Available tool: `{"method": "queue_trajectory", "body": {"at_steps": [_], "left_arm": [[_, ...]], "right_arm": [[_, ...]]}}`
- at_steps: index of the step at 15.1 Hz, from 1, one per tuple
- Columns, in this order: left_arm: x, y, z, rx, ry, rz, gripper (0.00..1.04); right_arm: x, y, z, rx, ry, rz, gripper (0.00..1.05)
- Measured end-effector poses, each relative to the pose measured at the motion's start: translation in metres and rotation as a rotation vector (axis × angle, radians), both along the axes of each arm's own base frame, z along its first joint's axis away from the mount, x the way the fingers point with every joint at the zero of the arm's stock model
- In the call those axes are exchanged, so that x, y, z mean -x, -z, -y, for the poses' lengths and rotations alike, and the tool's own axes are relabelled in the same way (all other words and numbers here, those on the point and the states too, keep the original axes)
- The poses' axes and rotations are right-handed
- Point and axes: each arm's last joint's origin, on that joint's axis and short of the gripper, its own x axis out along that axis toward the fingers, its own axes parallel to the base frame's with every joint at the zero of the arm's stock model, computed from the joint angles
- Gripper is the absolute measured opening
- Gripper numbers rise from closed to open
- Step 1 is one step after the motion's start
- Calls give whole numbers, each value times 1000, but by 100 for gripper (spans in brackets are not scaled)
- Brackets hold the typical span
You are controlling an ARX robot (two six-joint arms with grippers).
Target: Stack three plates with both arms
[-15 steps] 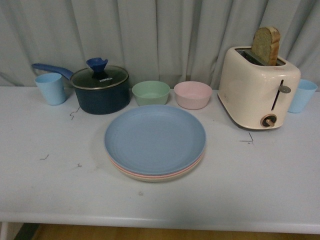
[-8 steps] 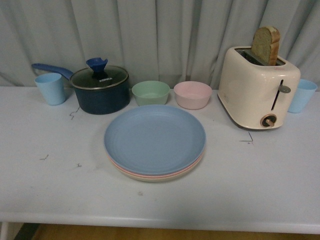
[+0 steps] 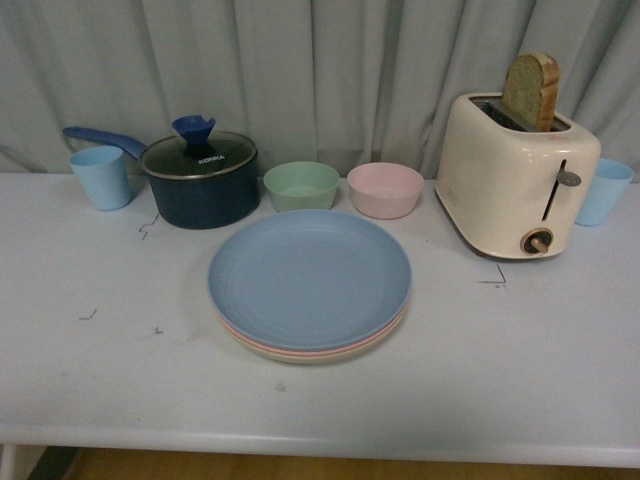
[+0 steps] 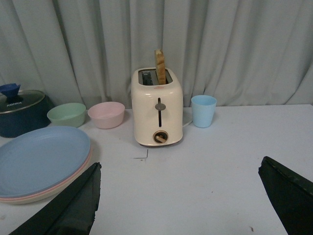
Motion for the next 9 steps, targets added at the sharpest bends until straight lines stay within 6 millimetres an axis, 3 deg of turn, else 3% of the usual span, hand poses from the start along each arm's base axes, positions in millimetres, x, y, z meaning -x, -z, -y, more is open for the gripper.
{"method": "queue_trajectory", "body": {"at_steps": [9], "left_arm": [[0,0,0,0,0,0,98]], "right_arm": [[0,0,0,0,0,0,98]]}}
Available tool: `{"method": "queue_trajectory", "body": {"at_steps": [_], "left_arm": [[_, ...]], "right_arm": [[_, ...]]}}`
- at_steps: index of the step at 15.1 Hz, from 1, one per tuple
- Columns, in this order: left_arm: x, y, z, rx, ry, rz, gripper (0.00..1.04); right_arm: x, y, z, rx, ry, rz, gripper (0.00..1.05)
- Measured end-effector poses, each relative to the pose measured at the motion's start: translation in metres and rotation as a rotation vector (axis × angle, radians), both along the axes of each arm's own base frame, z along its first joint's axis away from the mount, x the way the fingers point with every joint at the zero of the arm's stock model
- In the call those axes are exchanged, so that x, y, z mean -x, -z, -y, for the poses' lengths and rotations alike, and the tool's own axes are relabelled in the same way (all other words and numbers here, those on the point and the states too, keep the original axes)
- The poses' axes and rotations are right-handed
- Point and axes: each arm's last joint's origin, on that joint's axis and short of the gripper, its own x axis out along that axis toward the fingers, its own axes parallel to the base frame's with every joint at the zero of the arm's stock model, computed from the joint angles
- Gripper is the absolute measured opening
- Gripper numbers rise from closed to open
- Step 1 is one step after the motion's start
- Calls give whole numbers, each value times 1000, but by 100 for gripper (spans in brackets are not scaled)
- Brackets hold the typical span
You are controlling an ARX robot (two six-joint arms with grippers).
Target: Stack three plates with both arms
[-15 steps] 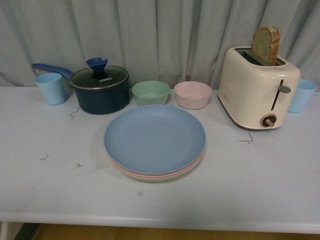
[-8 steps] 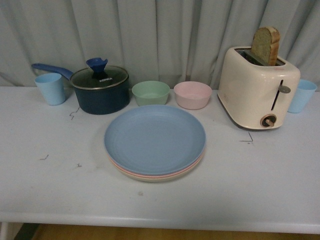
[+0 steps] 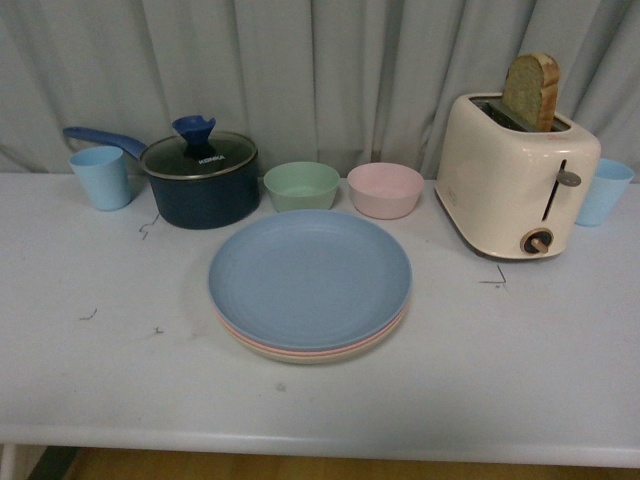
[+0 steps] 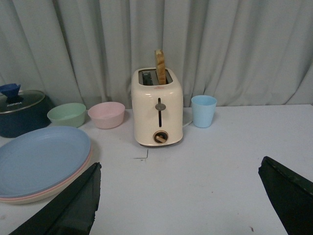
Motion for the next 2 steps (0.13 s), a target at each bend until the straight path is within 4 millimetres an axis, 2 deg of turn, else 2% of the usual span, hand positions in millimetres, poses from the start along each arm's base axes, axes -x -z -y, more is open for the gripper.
{"method": "queue_trajectory", "body": {"at_steps": [2], "left_arm": [[0,0,0,0,0,0,98]], "right_arm": [[0,0,0,0,0,0,98]]}}
